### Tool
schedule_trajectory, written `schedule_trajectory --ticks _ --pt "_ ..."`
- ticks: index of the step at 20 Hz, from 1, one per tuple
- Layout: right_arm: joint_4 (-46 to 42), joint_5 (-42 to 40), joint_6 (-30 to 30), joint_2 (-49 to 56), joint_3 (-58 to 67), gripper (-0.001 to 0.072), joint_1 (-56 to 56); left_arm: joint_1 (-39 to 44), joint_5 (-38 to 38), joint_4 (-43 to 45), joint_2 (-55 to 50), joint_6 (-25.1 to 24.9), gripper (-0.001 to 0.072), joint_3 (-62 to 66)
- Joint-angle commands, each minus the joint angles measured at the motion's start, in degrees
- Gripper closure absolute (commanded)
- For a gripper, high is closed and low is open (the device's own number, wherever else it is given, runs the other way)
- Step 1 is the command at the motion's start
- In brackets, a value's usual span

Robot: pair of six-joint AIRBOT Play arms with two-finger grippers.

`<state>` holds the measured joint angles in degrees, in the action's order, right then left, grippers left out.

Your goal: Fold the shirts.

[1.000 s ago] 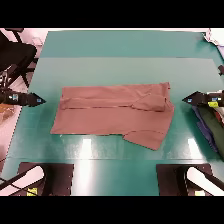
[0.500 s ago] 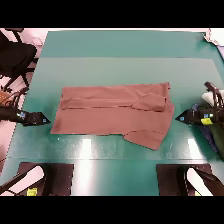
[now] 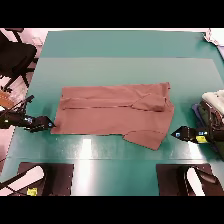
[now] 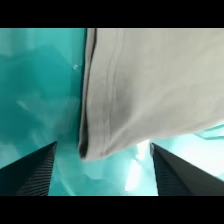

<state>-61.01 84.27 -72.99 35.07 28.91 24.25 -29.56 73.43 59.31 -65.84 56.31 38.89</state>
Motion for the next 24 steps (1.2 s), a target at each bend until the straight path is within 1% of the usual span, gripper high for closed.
schedule_trajectory --ticks 1,3,5,6,7,8,10,11,12,15,17,19,23,24 --pt "0.02 1.44 -1.64 -1.97 -1.42 0.0112 0.07 0.74 -1.25 -1.46 -2.05 0.09 0.0022 -0.7" --pt "0.0 1.92 -1.86 -1.95 -1.42 0.0112 0.07 3.67 -1.29 -1.31 -3.82 -1.33 0.0022 -0.76" --pt "0.0 1.95 -2.03 -1.95 -1.42 0.0112 0.04 7.13 -1.81 -0.94 -5.57 -1.31 0.0022 -0.9" --pt "0.0 2.36 -2.1 -1.95 -1.42 0.0112 0.04 8.33 -2.6 -0.92 -5.99 -1.29 0.0041 -0.98" --pt "-0.02 2.82 -2.23 -1.95 -1.42 0.0113 0.04 8.96 -3.26 -0.9 -6.05 -1.31 0.017 -0.96" --pt "-0.02 3.39 -2.32 -1.95 -1.42 0.0113 0.04 9.16 -3.61 -0.94 -6.03 -1.31 0.0352 -0.92" --pt "-0.07 4.87 -3.21 -1.95 -1.42 0.0113 0.04 9.16 -3.39 -0.79 -6.03 -1.64 0.0583 -0.92" --pt "-0.04 6.1 -4.31 -1.95 -1.42 0.0113 0.04 9.16 -3.13 -0.79 -5.99 -2.54 0.0671 -0.92" --pt "-0.04 7.63 -5.46 -1.95 -1.42 0.0113 0.04 9.16 -2.93 -0.83 -5.99 -2.78 0.0684 -0.92" --pt "-0.02 10.38 -7.85 -1.95 -1.44 0.0113 -1.33 9.16 -2.91 -1.07 -5.99 -2.78 0.0685 -0.92" --pt "0.0 9.73 -9.6 -1.6 -1.44 0.0113 -4.15 9.16 -2.93 -1.29 -5.99 -2.75 0.0684 -0.92" --pt "0.0 8.81 -10.6 1.31 -1.44 0.0113 -7.65 9.16 -2.95 -1.64 -5.99 -2.75 0.0685 -0.92" --pt "0.13 -0.35 -12.81 10.6 -1.44 0.0113 -15.45 9.16 -2.89 -1.77 -5.99 -2.73 0.0685 -0.92" --pt "1.27 -1.88 -13.27 12.92 -1.44 0.0113 -17.14 9.16 -2.89 -1.99 -5.99 -2.75 0.0685 -0.92"
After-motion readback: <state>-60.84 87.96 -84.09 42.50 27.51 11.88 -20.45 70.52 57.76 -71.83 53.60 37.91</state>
